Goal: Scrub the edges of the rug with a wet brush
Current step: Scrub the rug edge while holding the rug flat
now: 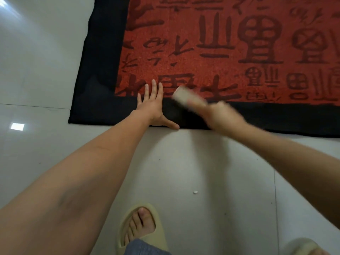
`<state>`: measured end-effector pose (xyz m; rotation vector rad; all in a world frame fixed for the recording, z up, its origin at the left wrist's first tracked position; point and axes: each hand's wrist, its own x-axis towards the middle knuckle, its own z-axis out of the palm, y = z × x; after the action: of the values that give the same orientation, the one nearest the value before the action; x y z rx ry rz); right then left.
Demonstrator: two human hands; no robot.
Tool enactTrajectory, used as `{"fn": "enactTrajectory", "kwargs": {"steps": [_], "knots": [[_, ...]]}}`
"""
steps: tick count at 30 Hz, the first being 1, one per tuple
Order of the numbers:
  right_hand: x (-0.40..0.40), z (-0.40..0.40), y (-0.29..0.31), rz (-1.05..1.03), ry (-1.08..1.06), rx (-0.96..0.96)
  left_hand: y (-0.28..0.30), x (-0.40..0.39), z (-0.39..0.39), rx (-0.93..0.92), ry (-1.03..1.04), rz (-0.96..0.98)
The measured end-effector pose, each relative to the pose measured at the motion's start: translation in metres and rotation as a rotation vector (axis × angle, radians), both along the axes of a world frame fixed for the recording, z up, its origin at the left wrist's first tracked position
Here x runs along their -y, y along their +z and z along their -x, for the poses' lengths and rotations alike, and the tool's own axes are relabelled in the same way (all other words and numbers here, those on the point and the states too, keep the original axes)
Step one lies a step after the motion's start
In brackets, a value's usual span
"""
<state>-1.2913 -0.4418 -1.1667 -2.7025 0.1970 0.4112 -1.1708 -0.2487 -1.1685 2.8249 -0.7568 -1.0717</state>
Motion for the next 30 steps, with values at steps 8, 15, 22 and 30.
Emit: {"fn": "enactTrajectory", "kwargs": {"steps": [8,15,22,30], "knots": [[-0.025,0.021,-0.002,-0.052,0.136,-0.037,0.0,0.001,0.001,-0.008,-0.014,-0.023],[-0.042,0.038,0.006,-0.327,0.182,-0.08,0.01,-0.027,-0.027,-0.276,0.109,0.259],[-0.004,0.012,-0.002,-0.256,-0.516,0.22,-0.009,-0.024,-0.012,-0.062,0.099,0.353],[-0.019,0.036,0.021,-0.369,-0.108,0.145,0.009,-0.01,-0.029,0.216,0.078,0.216]]}}
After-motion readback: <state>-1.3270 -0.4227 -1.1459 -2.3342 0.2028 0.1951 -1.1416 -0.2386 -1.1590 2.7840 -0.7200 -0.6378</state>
